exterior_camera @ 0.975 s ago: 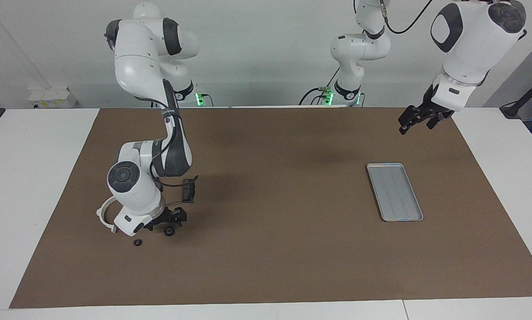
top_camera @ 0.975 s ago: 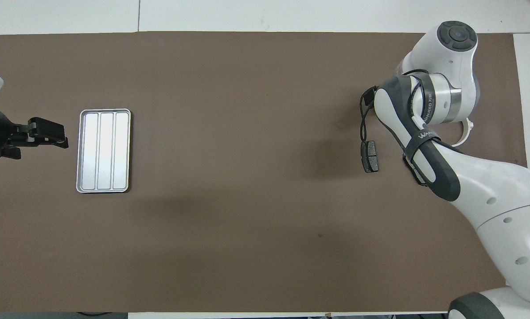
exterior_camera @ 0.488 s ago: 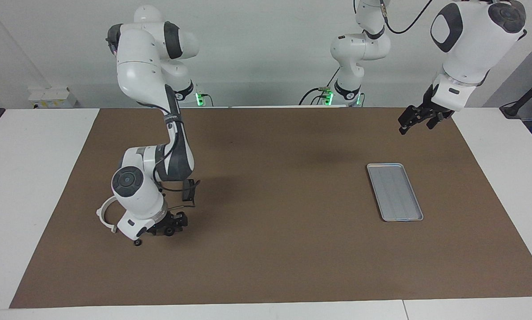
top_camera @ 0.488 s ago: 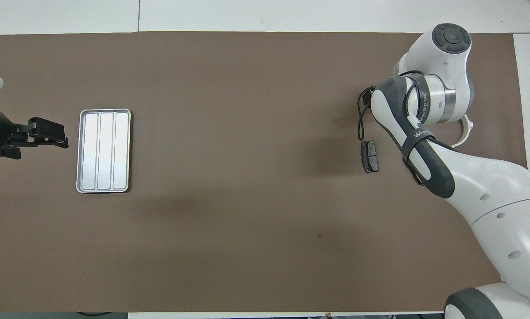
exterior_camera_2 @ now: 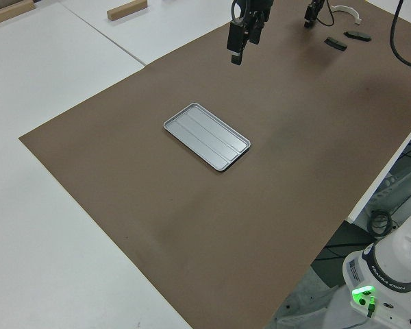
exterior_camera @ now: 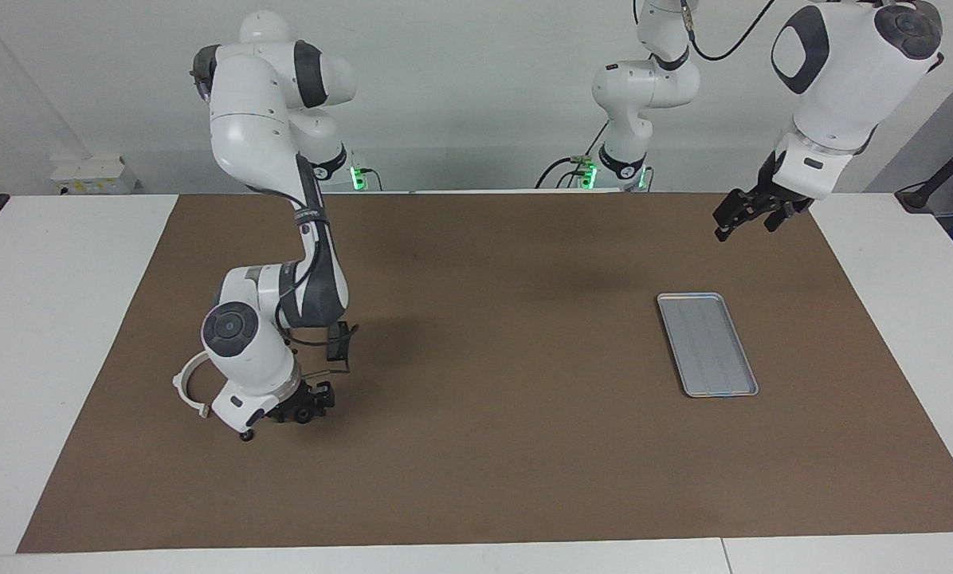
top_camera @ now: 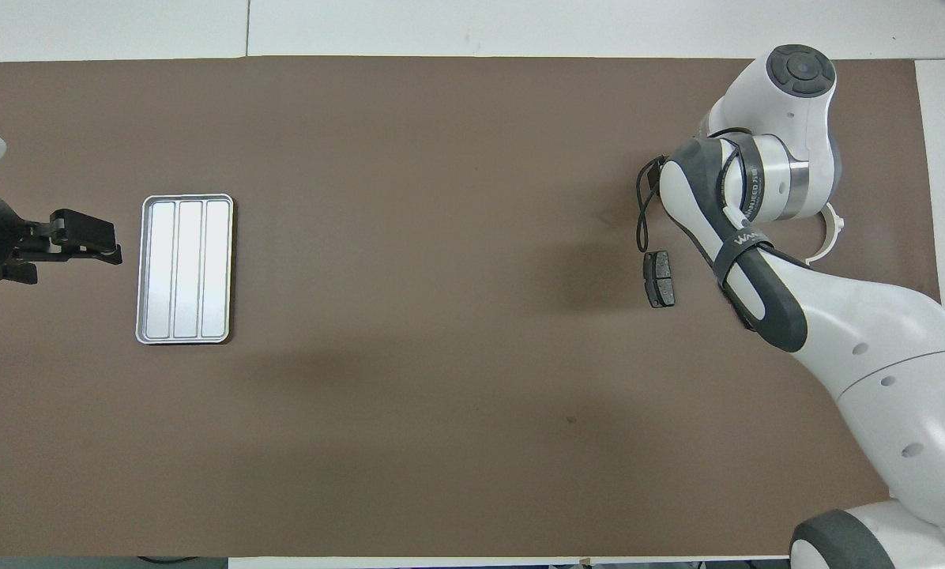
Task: Pick bearing gear from pile to tray
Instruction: 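Reach the right gripper down and grasp the nearer black bearing gear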
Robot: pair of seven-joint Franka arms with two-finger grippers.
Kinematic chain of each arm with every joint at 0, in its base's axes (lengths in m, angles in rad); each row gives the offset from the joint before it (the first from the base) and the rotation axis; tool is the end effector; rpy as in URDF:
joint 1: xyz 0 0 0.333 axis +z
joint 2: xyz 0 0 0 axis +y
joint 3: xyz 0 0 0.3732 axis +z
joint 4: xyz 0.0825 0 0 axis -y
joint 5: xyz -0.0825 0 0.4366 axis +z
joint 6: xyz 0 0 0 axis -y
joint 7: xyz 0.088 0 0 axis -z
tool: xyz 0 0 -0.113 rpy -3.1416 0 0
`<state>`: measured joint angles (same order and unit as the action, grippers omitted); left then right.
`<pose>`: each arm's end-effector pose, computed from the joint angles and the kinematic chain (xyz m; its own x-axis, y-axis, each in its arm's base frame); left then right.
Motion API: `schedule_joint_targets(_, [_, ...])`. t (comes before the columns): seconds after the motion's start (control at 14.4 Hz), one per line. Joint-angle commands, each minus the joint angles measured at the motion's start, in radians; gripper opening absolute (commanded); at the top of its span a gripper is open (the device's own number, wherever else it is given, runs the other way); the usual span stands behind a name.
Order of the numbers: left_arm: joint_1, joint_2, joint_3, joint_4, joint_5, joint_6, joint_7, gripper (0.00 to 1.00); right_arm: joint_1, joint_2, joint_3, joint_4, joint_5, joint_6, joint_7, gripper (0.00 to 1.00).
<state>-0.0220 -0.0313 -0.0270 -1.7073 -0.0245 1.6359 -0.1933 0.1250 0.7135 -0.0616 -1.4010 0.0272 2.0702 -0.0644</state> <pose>0.5962 -0.0321 0.6284 0.9884 0.1454 -0.0439 0.1462 -0.9891 0.0154 0.8034 0.0629 0.2899 0.9909 0.1276 -0.0439 0.1283 -0.9916 0.0142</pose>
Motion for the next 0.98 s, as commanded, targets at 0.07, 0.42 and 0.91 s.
schedule_joint_targets(0.07, [-0.013, -0.010, 0.013, -0.008, -0.009, 0.009, 0.003, 1.00, -0.004, 0.017, 0.003, 0.023, 0.000, -0.002, 0.014, 0.70])
schedule_joint_targets(0.42, [-0.013, -0.010, 0.013, -0.008, -0.009, 0.009, 0.003, 1.00, -0.004, 0.017, 0.003, 0.025, -0.001, -0.012, 0.009, 0.36])
schedule_joint_targets(0.91, [-0.013, -0.010, 0.013, -0.008, -0.009, 0.009, 0.003, 1.00, -0.001, 0.014, 0.002, 0.036, -0.001, -0.027, 0.012, 0.00])
